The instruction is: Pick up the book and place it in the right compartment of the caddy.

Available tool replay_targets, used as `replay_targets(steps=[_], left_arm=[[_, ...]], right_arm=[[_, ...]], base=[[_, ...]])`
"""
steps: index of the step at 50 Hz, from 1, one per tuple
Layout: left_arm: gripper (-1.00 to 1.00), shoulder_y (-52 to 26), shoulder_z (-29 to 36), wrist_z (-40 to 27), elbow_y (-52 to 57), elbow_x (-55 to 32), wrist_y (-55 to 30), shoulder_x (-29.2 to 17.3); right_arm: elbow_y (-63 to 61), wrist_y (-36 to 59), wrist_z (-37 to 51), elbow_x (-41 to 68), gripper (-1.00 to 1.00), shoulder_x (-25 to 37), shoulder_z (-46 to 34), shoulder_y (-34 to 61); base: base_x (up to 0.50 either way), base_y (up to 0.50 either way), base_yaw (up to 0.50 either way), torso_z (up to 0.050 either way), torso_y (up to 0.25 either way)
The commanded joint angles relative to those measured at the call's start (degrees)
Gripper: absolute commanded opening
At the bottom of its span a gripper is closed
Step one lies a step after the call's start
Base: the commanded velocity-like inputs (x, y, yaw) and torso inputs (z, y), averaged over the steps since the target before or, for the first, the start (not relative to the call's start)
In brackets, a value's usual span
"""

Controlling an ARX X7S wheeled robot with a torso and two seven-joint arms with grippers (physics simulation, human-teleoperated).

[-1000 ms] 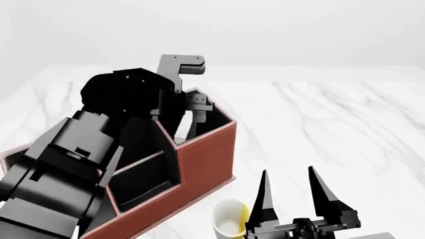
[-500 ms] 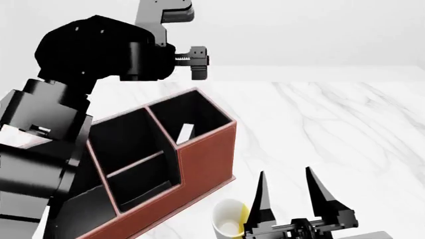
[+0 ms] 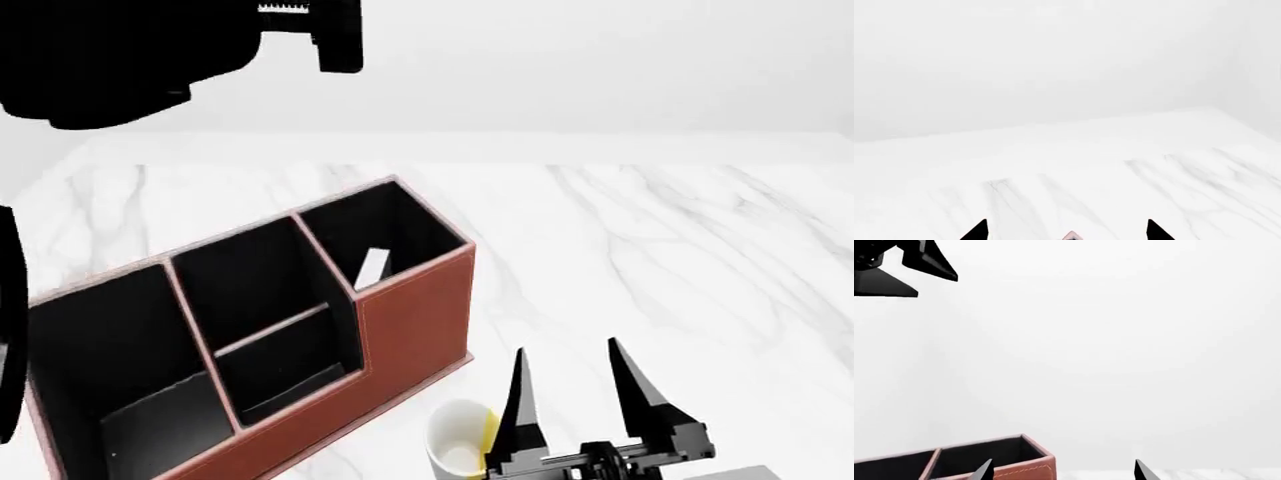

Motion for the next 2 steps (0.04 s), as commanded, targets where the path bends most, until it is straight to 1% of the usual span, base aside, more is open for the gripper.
replay_targets(steps=[1,2], left_arm=[[1.00,5.97,-5.63,-1.40,16.35,-3.15,-0.26,-7.78],[1.00,6.72,-6.01,-1.25,17.62,-2.87,0.14,-8.45]], right_arm=[[-0.12,0.21,-0.91,-1.10,1.00,-0.75,1.00,0.12],[-0.22,0.25,-0.88,-1.07,1.00,-0.70,1.00,0.10]], base=[[0.00,0.00,0.00,0.000,0.000],[0.00,0.00,0.00,0.000,0.000]])
